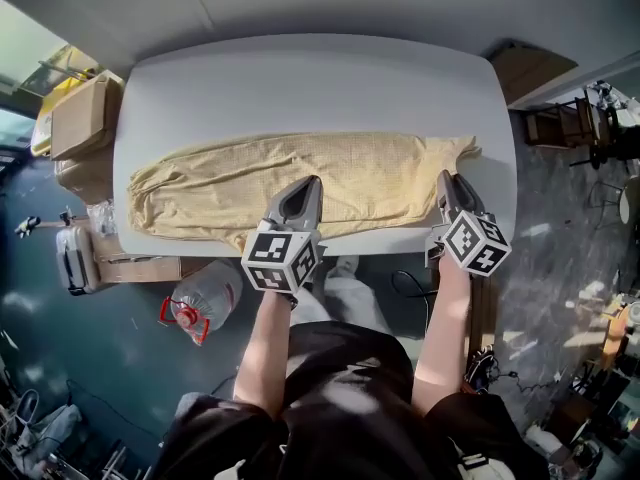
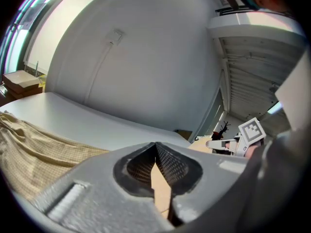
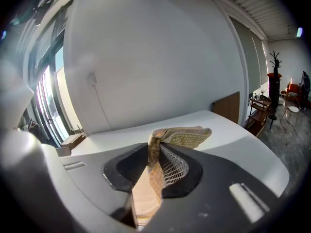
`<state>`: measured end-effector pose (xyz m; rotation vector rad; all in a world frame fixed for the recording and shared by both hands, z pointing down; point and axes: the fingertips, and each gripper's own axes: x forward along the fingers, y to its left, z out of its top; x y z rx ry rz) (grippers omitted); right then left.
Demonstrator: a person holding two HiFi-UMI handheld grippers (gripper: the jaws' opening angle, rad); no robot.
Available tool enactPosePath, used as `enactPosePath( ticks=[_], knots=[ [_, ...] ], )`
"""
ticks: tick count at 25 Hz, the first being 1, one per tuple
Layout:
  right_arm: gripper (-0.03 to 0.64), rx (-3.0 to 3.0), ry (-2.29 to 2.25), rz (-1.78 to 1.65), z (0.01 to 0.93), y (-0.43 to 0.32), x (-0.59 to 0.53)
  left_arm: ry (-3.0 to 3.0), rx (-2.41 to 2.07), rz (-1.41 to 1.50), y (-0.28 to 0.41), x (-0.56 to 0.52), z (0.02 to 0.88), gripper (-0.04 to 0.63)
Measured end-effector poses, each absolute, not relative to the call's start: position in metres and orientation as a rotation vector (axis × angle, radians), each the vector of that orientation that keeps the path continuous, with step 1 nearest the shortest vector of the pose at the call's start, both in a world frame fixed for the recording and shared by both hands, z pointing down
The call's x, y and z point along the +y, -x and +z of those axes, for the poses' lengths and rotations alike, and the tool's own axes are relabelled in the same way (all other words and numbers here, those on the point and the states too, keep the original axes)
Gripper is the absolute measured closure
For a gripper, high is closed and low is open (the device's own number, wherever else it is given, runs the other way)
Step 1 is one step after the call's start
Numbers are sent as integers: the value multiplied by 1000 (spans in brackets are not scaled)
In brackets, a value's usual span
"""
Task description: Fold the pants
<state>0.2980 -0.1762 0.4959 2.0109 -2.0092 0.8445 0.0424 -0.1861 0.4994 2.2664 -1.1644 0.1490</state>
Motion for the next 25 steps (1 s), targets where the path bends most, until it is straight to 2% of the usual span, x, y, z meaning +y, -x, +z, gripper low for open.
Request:
enactPosePath(
  ticks=[11, 17, 21, 25],
  knots=[
    [537, -2108, -1906, 659, 447, -206, -203, -2212, -1309, 25, 62, -197, 477, 591],
    [537, -2202, -1689, 553, 442, -106, -226, -2183, -1385, -8, 118, -192, 470, 591],
    [537, -2250, -1423, 514, 478, -9, -227, -2101, -1485, -14, 174, -182, 471, 591],
    [541, -2146, -1102, 496, 564, 73, -190, -2019, -1544, 15, 220, -161, 490, 591]
  ],
)
